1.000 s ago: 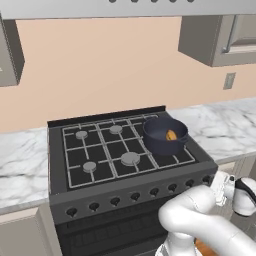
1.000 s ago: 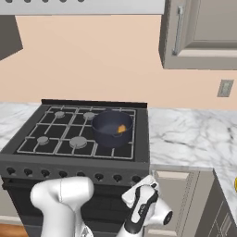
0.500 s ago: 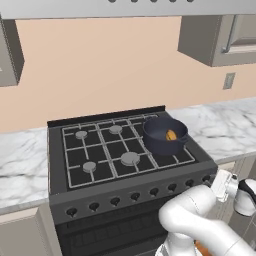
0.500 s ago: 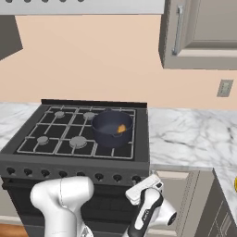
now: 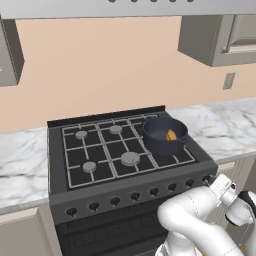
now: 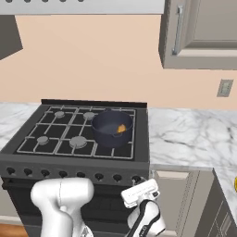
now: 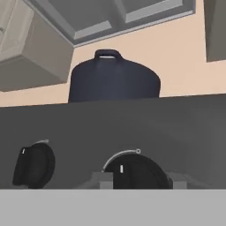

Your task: Retrieve the frozen meat and place it in the pot on a burner. Then turn the burner on.

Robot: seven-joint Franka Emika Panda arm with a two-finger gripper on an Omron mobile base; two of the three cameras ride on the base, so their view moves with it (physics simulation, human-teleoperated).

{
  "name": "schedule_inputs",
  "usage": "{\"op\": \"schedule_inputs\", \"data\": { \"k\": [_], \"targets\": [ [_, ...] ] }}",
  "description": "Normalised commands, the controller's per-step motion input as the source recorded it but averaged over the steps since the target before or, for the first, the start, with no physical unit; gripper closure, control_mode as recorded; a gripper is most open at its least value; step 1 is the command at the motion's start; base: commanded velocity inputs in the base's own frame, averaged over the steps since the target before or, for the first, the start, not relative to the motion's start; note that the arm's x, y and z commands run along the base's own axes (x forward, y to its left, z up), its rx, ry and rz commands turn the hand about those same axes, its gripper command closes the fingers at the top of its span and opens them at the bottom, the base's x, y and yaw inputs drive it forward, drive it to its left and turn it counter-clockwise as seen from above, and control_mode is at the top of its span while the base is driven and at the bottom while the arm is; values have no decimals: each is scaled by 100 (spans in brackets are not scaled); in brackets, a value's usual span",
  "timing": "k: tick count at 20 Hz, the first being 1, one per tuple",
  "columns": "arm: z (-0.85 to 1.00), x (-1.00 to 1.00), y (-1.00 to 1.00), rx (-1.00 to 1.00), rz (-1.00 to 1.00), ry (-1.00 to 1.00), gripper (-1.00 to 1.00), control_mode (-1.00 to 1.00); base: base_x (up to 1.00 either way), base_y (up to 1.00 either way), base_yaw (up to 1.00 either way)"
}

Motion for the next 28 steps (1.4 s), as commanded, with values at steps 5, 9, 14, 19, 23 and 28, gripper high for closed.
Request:
{"op": "schedule_inputs", "data": {
  "k": [5, 9, 14, 19, 23, 28],
  "targets": [
    [0, 10, 12, 0, -1, -9, 100, -100, 0, 0, 0],
    [0, -27, 0, 0, -5, -46, 100, -100, 0, 0, 0],
    [-2, -28, 5, 0, -17, -37, 100, -100, 0, 0, 0],
    [0, -23, 7, 0, -19, -17, 100, -100, 0, 0, 0],
    [-4, -69, 4, 0, -46, -42, 100, -100, 0, 0, 0],
    [0, 4, 38, 0, -30, -17, 100, -100, 0, 0, 0]
  ]
}}
